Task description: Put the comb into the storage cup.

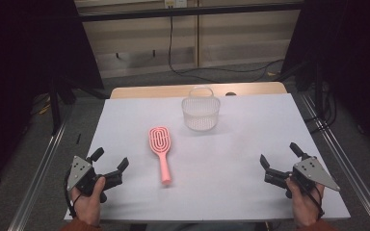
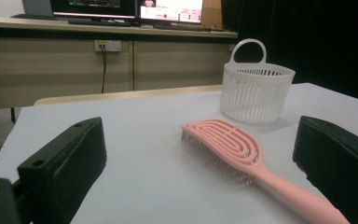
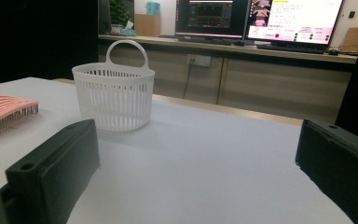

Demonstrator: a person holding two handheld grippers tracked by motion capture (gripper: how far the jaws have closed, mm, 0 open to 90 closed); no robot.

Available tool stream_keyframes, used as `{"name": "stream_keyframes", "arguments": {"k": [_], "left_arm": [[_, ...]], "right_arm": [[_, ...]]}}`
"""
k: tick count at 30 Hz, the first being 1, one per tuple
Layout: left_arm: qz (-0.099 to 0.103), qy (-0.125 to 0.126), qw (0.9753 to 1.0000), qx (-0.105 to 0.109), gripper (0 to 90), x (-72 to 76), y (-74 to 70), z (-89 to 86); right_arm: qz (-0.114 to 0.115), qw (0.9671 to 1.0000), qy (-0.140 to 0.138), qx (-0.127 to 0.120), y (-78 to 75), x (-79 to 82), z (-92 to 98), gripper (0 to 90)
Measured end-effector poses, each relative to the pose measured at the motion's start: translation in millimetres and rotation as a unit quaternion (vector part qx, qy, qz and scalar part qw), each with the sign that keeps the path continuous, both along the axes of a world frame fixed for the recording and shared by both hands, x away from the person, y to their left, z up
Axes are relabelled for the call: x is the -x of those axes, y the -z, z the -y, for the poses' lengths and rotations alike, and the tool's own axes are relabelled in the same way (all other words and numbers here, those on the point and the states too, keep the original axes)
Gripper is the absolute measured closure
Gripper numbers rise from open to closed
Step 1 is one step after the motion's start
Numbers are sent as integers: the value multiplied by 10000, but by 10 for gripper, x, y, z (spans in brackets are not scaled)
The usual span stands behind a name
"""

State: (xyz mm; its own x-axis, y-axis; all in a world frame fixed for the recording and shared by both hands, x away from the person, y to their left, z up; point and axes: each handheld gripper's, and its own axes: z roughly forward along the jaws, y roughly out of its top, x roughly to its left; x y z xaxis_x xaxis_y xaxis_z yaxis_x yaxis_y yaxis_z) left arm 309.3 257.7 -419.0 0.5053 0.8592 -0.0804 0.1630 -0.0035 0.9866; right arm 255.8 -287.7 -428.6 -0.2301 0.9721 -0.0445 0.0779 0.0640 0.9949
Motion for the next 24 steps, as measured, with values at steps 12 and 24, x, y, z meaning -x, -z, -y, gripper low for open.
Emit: {"name": "stream_keyframes", "arguments": {"k": [12, 24], "left_arm": [[-149, 66, 9998, 64, 27, -59, 19, 17], [-149, 440, 9989, 6, 40, -102, -29, 114]], "right_arm": [[-42, 10000, -24, 1, 12, -6, 11, 0], [-52, 9999, -116, -46, 15, -10, -4, 0]]}}
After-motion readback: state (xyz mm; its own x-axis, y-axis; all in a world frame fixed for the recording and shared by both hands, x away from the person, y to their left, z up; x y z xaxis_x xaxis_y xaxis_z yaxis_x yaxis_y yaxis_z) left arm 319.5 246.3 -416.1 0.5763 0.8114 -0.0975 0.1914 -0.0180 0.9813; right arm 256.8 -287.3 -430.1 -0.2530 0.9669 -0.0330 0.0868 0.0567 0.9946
